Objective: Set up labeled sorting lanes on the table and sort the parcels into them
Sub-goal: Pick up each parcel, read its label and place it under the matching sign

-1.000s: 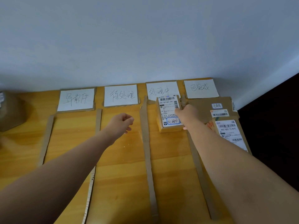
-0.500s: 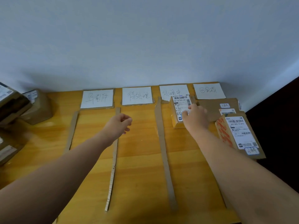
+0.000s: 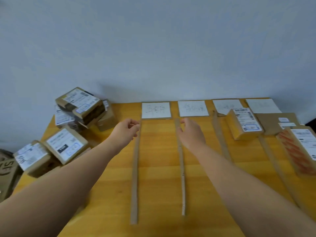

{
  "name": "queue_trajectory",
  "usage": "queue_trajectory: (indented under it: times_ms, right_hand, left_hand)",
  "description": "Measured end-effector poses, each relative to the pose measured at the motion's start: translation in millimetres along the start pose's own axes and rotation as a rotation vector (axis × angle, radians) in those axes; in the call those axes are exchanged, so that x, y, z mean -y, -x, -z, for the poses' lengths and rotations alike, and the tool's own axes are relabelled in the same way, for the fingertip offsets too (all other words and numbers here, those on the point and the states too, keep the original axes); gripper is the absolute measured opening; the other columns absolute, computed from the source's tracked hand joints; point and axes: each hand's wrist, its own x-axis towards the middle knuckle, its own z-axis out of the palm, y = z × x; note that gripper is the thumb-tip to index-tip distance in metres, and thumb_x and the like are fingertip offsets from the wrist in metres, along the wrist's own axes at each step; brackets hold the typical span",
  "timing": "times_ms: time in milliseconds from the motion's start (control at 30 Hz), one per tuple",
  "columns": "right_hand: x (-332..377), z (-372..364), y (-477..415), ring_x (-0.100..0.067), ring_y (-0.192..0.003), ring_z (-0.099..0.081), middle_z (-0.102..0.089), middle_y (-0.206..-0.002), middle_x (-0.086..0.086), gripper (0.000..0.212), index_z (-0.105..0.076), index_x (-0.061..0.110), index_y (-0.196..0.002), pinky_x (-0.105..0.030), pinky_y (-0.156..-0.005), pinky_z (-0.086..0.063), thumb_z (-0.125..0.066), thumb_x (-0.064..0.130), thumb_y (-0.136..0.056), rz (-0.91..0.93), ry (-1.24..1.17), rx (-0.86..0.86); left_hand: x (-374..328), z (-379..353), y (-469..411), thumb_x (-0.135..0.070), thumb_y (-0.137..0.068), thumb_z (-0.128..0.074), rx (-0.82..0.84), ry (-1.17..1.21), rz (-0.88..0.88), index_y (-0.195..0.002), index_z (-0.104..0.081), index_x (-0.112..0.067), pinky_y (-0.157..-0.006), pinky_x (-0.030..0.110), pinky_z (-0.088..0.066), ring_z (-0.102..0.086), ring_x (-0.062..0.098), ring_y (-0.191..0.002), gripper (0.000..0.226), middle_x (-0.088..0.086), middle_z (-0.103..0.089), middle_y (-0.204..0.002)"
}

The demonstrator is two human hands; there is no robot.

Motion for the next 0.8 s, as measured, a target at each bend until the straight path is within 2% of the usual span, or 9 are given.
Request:
queue_trajectory:
  times_ms: [133,367,467,633,700,800]
  right_hand:
    - [54,-47,14,-0.017,-0.108,-0.054,-0.048,-0.136,-0.001,0.036,-0.048,0.016,-0.132,-0.035,-0.084,-0.051,-0.046,0.023,-0.097,0.039,-0.040,0.027]
    - [114,-97,31,-0.018,-0.124,-0.047,-0.051,-0.135,-0.002,0.036,-0.048,0.015,-0.133,-0.033,-0.096,-0.045,-0.047,0.020,-0.097,0.097,-0.050,0.105]
    - [129,-107,29,-0.016,-0.126,-0.045,-0.050,-0.137,-0.001,0.039,-0.047,0.016,-0.134,-0.030,-0.099,-0.041,-0.050,0.023,-0.096,0.140,-0.068,0.135]
    - [150,-127,26,-0.016,-0.128,-0.043,-0.047,-0.138,-0.001,0.048,-0.044,0.016,-0.136,-0.032,-0.105,-0.039,-0.057,0.030,-0.093,0.196,-0.093,0.188]
    - [155,-138,25,-0.016,-0.130,-0.041,-0.045,-0.140,-0.001,0.050,-0.042,0.017,-0.138,-0.034,-0.108,-0.037,-0.058,0.031,-0.092,0.195,-0.098,0.219]
    - [161,-150,18,-0.016,-0.131,-0.040,-0.044,-0.140,-0.001,0.049,-0.042,0.018,-0.138,-0.036,-0.110,-0.036,-0.057,0.031,-0.093,0.167,-0.110,0.228]
  left_hand:
    - [38,54,-2,-0.027,-0.095,-0.052,-0.043,-0.026,0.000,-0.107,-0.058,-0.020,-0.081,0.036,-0.052,-0.063,0.018,-0.091,0.014,0.001,-0.064,-0.097]
    - [85,114,0,-0.028,-0.096,-0.051,-0.083,-0.048,0.032,-0.117,-0.055,-0.022,-0.085,0.034,-0.049,-0.057,0.019,-0.101,0.022,0.001,-0.059,-0.107]
    - [99,131,-2,-0.028,-0.096,-0.052,-0.089,-0.008,0.047,-0.119,-0.052,-0.023,-0.091,0.039,-0.051,-0.058,0.021,-0.102,0.024,0.003,-0.058,-0.110]
    - [118,146,-7,-0.028,-0.095,-0.053,-0.126,0.059,0.088,-0.121,-0.050,-0.021,-0.091,0.037,-0.049,-0.058,0.019,-0.103,0.027,0.003,-0.058,-0.113]
    - [124,150,-13,-0.035,-0.094,-0.055,-0.135,0.121,0.140,-0.129,-0.045,-0.020,-0.094,0.038,-0.048,-0.056,0.020,-0.107,0.039,0.005,-0.056,-0.121]
    - [130,156,-31,-0.052,-0.084,-0.062,-0.124,0.267,0.281,-0.145,-0.028,-0.018,-0.103,0.047,-0.044,-0.049,0.028,-0.124,0.078,0.010,-0.045,-0.141]
